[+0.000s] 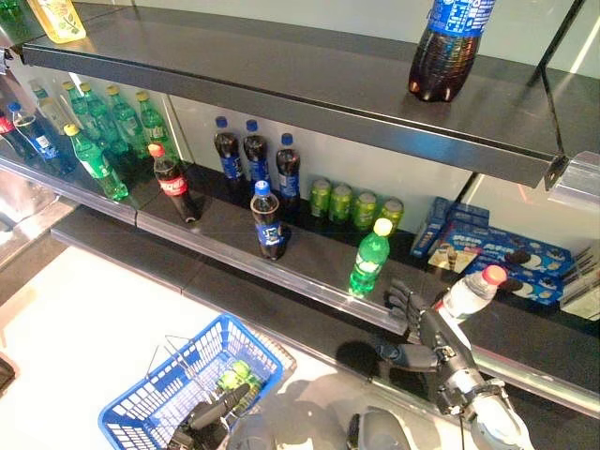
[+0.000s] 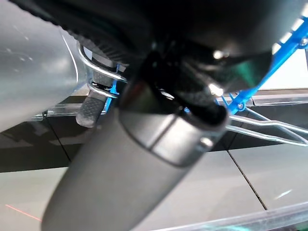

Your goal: Pick up the drink and place into the basket.

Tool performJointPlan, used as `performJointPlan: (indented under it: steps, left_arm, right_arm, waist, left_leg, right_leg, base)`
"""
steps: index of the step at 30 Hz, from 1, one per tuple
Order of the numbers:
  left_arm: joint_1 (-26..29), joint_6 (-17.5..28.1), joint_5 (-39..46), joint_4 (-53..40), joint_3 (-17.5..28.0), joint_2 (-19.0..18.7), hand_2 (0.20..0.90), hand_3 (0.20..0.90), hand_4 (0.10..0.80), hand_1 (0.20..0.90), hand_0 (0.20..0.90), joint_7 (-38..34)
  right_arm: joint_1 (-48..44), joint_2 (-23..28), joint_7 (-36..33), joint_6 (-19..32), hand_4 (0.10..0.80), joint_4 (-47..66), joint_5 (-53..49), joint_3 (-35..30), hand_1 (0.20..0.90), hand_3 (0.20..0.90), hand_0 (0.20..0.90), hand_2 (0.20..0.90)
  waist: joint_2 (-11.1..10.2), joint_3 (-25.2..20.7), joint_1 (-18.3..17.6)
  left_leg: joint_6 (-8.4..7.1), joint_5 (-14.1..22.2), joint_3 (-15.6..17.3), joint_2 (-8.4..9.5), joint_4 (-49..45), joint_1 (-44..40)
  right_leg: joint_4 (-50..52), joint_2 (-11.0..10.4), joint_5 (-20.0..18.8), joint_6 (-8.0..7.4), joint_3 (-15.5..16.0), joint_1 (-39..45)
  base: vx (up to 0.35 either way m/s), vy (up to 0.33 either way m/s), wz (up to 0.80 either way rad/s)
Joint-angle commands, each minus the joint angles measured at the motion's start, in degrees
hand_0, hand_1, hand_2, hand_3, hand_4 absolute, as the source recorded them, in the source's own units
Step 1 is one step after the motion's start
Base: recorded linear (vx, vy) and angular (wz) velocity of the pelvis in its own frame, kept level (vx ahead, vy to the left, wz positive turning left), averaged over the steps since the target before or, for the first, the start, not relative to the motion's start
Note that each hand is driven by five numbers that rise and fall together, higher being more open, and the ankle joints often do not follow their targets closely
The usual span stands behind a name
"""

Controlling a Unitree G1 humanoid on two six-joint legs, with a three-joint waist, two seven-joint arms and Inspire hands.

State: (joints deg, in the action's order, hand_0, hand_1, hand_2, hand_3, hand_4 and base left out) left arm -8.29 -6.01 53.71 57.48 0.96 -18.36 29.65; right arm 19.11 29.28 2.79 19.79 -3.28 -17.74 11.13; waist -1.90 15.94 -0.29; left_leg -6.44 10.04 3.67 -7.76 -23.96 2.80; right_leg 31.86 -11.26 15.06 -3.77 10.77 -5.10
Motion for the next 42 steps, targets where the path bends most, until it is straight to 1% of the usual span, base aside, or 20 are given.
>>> performJointPlan:
  steps: [1, 2, 13, 24, 31, 36, 42]
  left_arm:
    - [-8.42, -3.73, -2.57, -5.32, -4.51, 2.31, 0.300, 0.200, 0.100, 0.300, 0.300, 7.03]
    - [-8.44, -3.86, -2.77, -5.29, -4.55, 2.22, 0.300, 0.200, 0.100, 0.300, 0.300, 7.04]
    - [-8.21, -4.05, -4.22, -4.21, -4.84, 2.25, 0.300, 0.200, 0.100, 0.300, 0.300, 7.39]
    - [-7.52, -4.29, -5.13, -3.27, -5.67, 2.39, 0.300, 0.200, 0.100, 0.300, 0.300, 7.46]
    - [-6.78, -4.53, -6.28, -2.34, -6.35, 2.57, 0.300, 0.200, 0.100, 0.300, 0.300, 7.34]
    - [-6.47, -4.78, -7.14, -1.78, -6.56, 2.48, 0.300, 0.200, 0.100, 0.300, 0.300, 7.51]
    - [-6.28, -5.06, -8.13, -1.45, -6.60, 2.57, 0.300, 0.200, 0.100, 0.300, 0.300, 7.66]
  right_arm:
    - [-4.66, -1.05, -1.99, 5.42, 0.800, 6.25, -3.09, -4.49, 0.900, 0.900, 0.900, 0.900]
    - [-5.46, -1.12, -3.16, 4.87, 0.800, 6.32, -2.72, -4.21, 0.900, 0.900, 0.900, 0.900]
    - [-9.11, -1.63, -5.72, 3.48, 0.800, 5.76, -1.10, -2.94, 0.900, 0.900, 0.900, 0.900]
    - [-12.87, -1.61, -6.13, 1.97, 0.800, 4.05, -1.62, -1.66, 0.900, 0.900, 0.900, 0.900]
    - [-16.14, -2.42, -6.22, 0.06, 0.800, 0.00, -3.50, -0.60, 0.900, 0.900, 0.900, 0.900]
    - [-18.48, -2.68, -6.66, -0.54, 0.800, -2.79, -1.34, -0.09, 0.900, 0.900, 0.900, 0.900]
    - [-20.63, -2.23, -7.87, -1.54, 0.800, -5.59, -1.01, -0.18, 0.900, 0.900, 0.900, 0.900]
  waist:
    - [-0.12, -0.96, 0.17]
    - [-0.07, -1.08, 0.39]
    - [0.26, -1.68, 1.25]
    - [0.42, -1.80, 2.07]
    - [0.57, -2.20, 2.88]
    - [0.79, -2.48, 3.40]
    - [0.92, -2.80, 3.95]
  left_leg:
    - [1.93, -8.98, 1.23, -1.08, -3.62, 0.61]
    - [1.90, -9.19, 1.15, -1.05, -3.33, 0.35]
    - [1.60, -10.10, 0.69, -1.02, -2.82, -0.39]
    - [1.34, -10.73, 0.18, -0.87, -2.93, -0.60]
    - [1.09, -11.20, -0.26, -0.68, -3.00, -0.97]
    - [0.99, -11.41, -0.41, -0.55, -2.89, -1.22]
    - [0.96, -11.42, -0.60, -0.36, -2.93, -1.42]
  right_leg:
    - [-7.72, 0.88, -9.79, -3.01, -1.67, 3.26]
    - [-7.87, 0.89, -9.92, -3.07, -1.55, 3.44]
    - [-7.83, 0.46, -10.40, -3.44, -0.73, 3.87]
    - [-7.48, -0.04, -10.99, -3.81, -0.09, 4.03]
    - [-7.55, -0.39, -11.20, -3.78, 0.68, 4.75]
    - [-7.60, -0.55, -11.26, -3.73, 1.13, 5.17]
    - [-7.50, -0.66, -11.27, -3.65, 1.47, 5.47]
  base:
    - [0.000, 0.000, 0.00]
    - [0.000, 0.000, 0.00]
    - [0.000, 0.000, 0.00]
    - [0.001, 0.000, 0.00]
    - [0.018, 0.003, 0.06]
    - [0.014, 0.006, 0.03]
    - [0.004, 0.001, 0.01]
